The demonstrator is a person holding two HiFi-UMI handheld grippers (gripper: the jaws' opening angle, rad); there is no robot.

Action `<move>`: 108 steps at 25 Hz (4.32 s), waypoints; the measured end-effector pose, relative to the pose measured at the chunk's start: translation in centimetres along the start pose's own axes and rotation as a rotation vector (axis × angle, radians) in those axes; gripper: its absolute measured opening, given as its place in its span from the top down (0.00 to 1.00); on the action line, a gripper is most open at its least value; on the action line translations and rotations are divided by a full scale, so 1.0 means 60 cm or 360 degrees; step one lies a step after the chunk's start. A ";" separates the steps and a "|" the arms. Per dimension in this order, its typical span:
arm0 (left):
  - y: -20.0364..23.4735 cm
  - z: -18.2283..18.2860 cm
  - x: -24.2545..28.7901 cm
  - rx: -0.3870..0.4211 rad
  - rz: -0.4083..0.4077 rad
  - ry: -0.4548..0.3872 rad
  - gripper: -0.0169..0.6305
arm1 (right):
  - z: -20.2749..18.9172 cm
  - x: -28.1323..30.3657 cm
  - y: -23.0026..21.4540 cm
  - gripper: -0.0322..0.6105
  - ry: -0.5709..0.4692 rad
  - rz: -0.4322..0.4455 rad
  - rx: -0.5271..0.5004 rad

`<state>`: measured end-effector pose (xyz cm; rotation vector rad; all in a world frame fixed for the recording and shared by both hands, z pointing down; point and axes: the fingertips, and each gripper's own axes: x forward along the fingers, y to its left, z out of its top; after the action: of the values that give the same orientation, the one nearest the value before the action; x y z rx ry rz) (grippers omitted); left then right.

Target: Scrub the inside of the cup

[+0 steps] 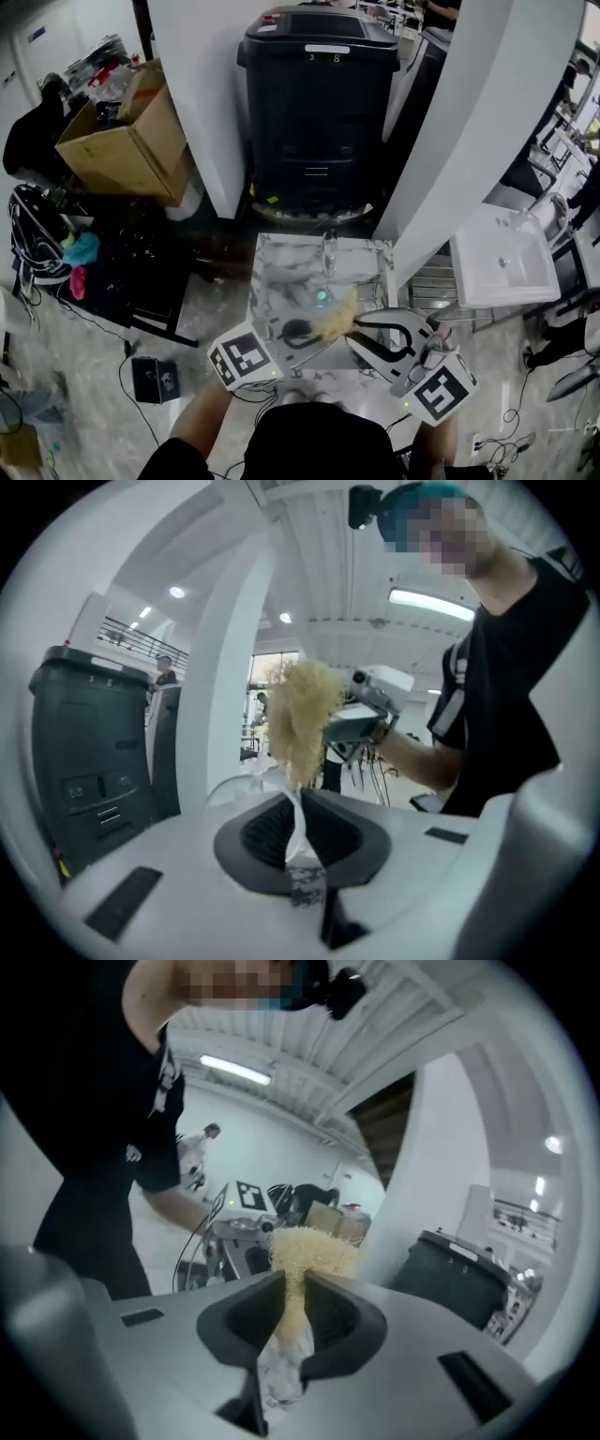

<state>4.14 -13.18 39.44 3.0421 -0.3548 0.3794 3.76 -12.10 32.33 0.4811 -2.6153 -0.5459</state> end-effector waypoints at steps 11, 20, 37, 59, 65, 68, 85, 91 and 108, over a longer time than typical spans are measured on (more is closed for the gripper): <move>-0.163 -0.029 -0.026 0.0221 -0.0424 0.0026 0.93 | 0.001 0.033 0.068 0.84 0.0058 0.0682 -0.0232; -0.169 0.097 -0.101 -0.0047 -0.0473 -0.0470 0.93 | -0.009 0.019 0.038 0.85 -0.0246 0.0762 0.0182; 0.003 0.045 -0.089 -0.0071 0.0119 -0.0148 0.93 | 0.025 -0.017 0.050 0.85 -0.0344 0.0594 0.0201; -0.043 0.095 -0.154 -0.0098 -0.0144 -0.0681 0.93 | -0.052 0.025 0.040 0.85 -0.0259 0.0674 0.0406; 0.008 0.064 -0.144 -0.0064 0.0050 -0.0492 0.93 | -0.027 0.028 0.084 0.85 -0.0211 0.0696 0.0241; 0.011 0.034 -0.128 -0.0007 0.0080 -0.0364 0.93 | -0.010 0.018 0.075 0.85 -0.0247 0.0628 0.0218; -0.127 0.064 -0.139 0.0150 -0.0400 -0.0322 0.93 | -0.054 -0.019 -0.004 0.86 -0.0228 0.0421 0.0308; -0.061 0.105 -0.149 0.0069 -0.0125 -0.0499 0.93 | -0.034 -0.030 0.048 0.86 -0.0302 0.0510 0.0362; -0.025 0.063 -0.112 -0.0068 0.0045 -0.0453 0.93 | -0.040 -0.026 0.040 0.94 -0.0227 0.0370 0.0327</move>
<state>-0.97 -10.58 34.08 3.0523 -0.4137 -0.0620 5.62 -10.12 34.87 0.1995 -2.8287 -0.2453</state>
